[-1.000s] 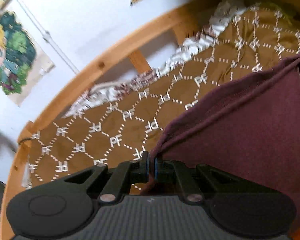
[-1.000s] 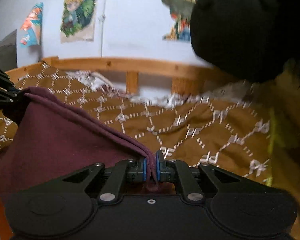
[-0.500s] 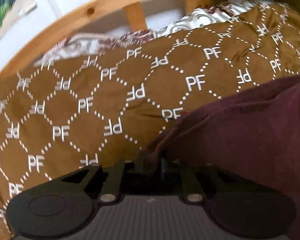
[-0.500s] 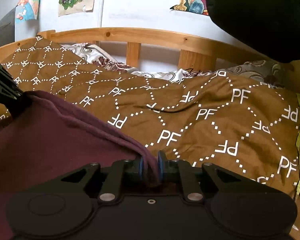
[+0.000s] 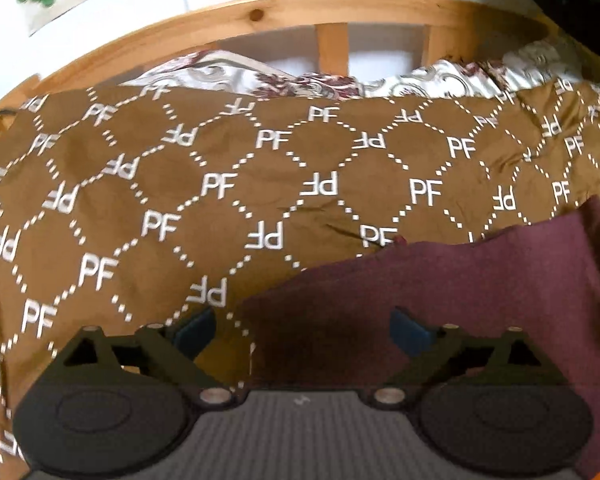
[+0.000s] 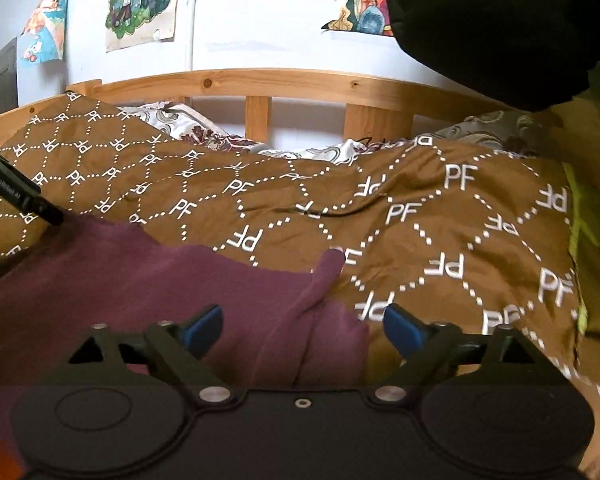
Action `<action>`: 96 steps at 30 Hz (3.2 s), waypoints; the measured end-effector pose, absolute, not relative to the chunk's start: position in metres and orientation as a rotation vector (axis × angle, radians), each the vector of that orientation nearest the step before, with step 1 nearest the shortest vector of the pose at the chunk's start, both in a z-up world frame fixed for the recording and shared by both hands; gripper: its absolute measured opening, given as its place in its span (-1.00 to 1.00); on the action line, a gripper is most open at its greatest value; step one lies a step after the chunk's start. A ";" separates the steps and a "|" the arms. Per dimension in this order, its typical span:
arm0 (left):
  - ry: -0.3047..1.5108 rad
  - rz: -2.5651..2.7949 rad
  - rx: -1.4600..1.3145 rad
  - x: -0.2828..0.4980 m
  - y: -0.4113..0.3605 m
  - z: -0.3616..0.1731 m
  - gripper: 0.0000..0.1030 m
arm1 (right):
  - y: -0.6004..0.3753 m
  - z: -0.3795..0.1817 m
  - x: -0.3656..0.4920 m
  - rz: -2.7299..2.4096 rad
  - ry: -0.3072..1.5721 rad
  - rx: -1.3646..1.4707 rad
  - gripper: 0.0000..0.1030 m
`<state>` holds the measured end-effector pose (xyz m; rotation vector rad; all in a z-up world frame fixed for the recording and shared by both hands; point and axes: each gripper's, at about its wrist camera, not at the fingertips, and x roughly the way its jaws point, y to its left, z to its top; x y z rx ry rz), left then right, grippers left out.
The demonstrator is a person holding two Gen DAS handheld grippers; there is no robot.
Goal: Fold small clothes
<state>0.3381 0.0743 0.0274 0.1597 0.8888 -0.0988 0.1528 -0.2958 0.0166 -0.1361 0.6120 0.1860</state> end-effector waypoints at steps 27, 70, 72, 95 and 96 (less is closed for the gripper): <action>0.908 -0.184 0.033 0.222 0.113 0.011 0.75 | -0.293 -0.002 0.092 0.175 0.510 -0.040 0.64; 0.960 -0.080 -0.170 0.218 0.127 -0.006 -0.89 | -0.313 -0.015 0.095 0.074 0.578 0.124 -0.95; 0.961 -0.079 -0.175 0.218 0.128 -0.008 -0.89 | -0.312 -0.015 0.094 0.069 0.574 0.112 -0.95; 0.860 -0.050 0.024 0.231 0.085 -0.001 0.39 | -0.281 -0.014 0.113 0.039 0.522 -0.165 0.35; 0.855 -0.026 0.037 0.235 0.082 -0.002 0.45 | -0.283 -0.016 0.114 0.030 0.527 -0.158 0.46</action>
